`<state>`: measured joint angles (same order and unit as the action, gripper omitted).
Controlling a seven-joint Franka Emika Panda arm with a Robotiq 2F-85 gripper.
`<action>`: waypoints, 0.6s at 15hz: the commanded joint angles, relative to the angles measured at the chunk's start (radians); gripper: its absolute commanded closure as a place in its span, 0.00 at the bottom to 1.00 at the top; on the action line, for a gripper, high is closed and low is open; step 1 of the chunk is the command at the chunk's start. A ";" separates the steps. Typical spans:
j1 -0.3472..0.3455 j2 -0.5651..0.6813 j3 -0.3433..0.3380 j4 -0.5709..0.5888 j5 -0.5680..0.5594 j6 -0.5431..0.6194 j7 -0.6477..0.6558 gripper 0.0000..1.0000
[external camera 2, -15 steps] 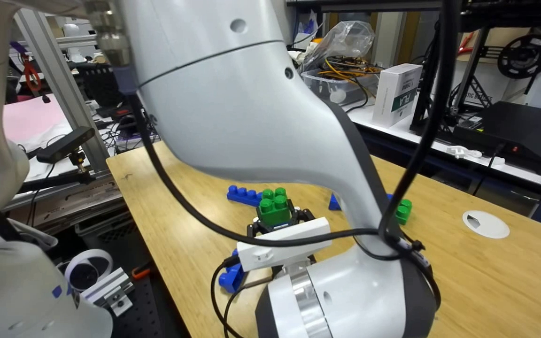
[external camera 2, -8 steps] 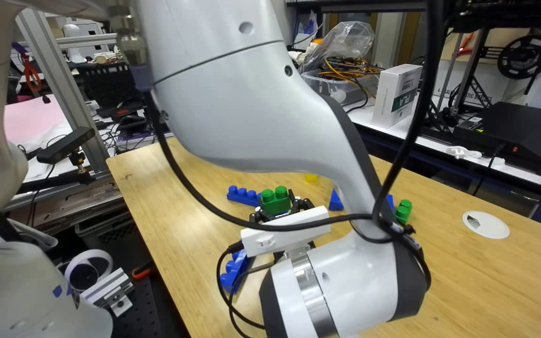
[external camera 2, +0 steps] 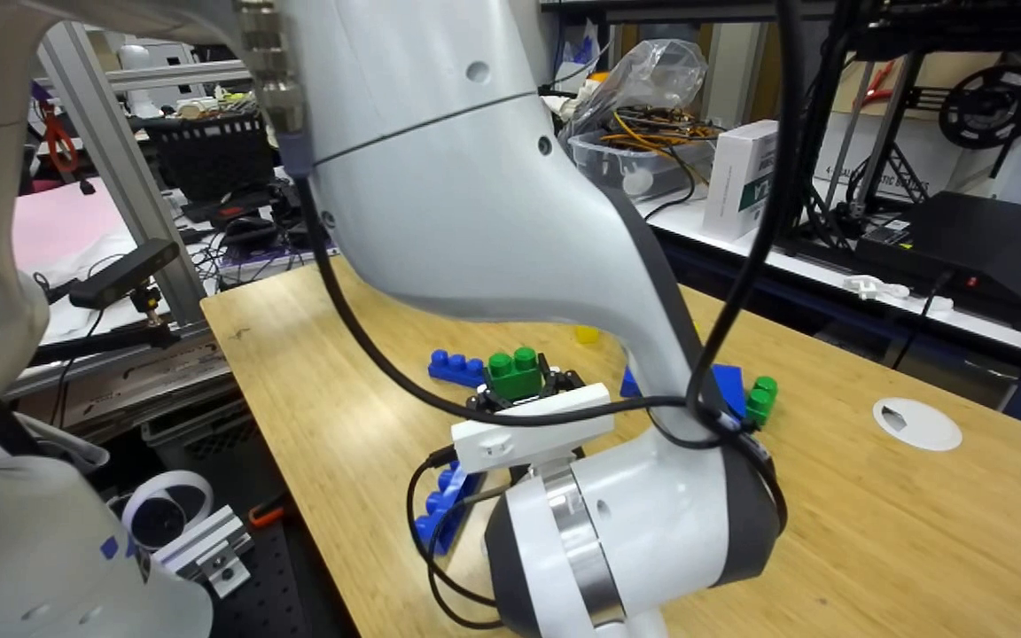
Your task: Place the green block on the left side of the table on the stack
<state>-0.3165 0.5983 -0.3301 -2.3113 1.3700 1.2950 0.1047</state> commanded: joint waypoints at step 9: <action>0.012 0.035 -0.004 -0.036 0.091 0.036 -0.009 0.56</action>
<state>-0.3168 0.6345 -0.3303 -2.3294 1.4228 1.2935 0.1046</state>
